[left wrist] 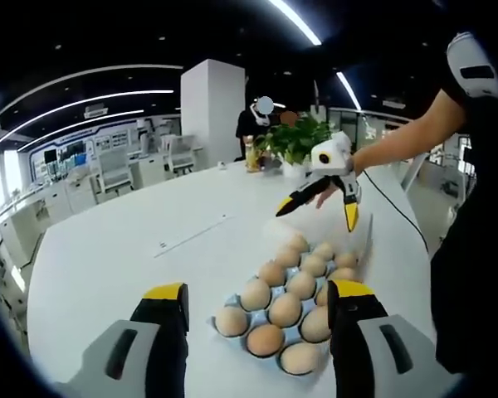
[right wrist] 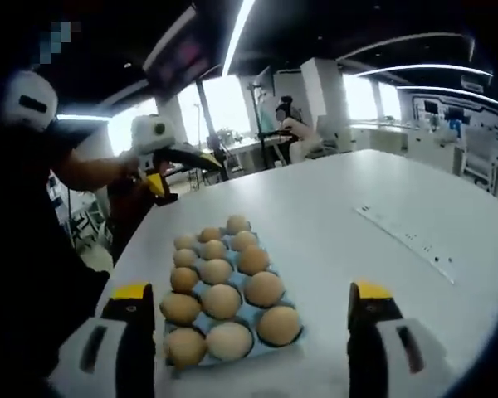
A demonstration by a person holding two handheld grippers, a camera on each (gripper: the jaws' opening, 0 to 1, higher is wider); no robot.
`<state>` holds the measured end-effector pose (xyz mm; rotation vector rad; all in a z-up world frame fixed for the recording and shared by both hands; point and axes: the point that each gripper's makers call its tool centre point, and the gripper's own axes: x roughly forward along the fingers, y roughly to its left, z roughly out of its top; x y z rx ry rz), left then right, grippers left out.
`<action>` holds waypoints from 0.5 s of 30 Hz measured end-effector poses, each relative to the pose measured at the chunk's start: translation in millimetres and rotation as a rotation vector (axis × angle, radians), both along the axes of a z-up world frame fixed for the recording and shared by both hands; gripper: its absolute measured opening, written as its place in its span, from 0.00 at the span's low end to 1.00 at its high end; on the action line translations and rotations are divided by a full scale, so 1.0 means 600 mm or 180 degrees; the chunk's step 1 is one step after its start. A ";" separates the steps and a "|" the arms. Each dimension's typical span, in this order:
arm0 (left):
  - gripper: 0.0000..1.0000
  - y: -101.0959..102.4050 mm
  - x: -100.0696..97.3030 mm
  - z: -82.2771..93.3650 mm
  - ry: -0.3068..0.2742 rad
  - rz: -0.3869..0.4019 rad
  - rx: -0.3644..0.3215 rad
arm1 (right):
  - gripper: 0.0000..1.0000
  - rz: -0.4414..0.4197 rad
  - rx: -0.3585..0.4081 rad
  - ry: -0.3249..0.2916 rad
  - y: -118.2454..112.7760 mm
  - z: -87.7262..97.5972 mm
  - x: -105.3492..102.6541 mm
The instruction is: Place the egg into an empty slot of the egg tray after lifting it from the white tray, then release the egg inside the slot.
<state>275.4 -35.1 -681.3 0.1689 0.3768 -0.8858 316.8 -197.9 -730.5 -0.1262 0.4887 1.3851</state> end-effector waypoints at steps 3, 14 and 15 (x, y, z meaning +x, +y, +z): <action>0.69 -0.009 -0.014 0.008 -0.0018 -0.0045 -0.0043 | 1.00 0.0025 0.0022 -0.0057 -0.003 0.009 -0.021; 0.69 -0.038 -0.071 0.038 -0.0174 -0.0201 -0.0118 | 1.00 0.0064 0.0103 -0.0376 -0.013 0.046 -0.105; 0.69 -0.040 -0.076 0.040 -0.0188 -0.0216 -0.0130 | 1.00 0.0058 0.0119 -0.0397 -0.014 0.050 -0.112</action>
